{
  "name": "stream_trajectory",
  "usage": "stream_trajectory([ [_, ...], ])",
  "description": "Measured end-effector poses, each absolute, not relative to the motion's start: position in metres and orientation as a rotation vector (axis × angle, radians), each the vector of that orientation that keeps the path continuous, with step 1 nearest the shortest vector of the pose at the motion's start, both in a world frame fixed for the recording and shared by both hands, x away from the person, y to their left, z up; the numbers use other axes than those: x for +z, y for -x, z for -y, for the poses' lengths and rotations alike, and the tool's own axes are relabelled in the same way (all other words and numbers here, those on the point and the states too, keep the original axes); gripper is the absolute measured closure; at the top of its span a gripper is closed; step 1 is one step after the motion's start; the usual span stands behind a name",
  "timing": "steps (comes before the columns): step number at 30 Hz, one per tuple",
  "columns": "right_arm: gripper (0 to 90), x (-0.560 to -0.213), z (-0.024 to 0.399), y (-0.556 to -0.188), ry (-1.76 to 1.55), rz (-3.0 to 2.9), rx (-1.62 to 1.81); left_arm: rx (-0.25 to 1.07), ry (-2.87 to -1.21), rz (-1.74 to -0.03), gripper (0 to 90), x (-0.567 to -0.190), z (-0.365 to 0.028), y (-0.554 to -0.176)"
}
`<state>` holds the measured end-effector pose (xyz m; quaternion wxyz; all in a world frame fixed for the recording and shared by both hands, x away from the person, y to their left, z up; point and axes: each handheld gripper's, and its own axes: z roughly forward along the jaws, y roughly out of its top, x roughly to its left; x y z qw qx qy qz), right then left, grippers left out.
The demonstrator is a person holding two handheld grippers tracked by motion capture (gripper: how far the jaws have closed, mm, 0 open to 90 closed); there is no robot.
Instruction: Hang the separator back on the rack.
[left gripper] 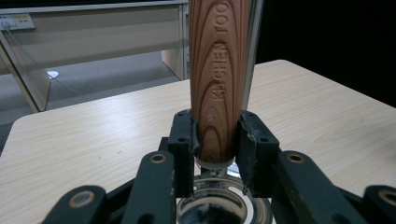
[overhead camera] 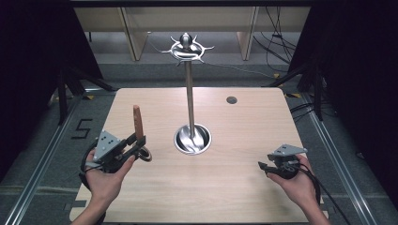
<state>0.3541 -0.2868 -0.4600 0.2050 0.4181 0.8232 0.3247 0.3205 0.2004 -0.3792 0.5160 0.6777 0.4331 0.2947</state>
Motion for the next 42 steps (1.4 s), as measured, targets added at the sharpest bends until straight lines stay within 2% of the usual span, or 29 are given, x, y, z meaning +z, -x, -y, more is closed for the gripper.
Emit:
stream_trajectory([
  [42, 50.6, -0.459, 0.287, -0.353, -1.186, -2.296, 0.895, 0.739, -1.613, -0.985, 68.2, -0.36, -0.173, -0.334],
])
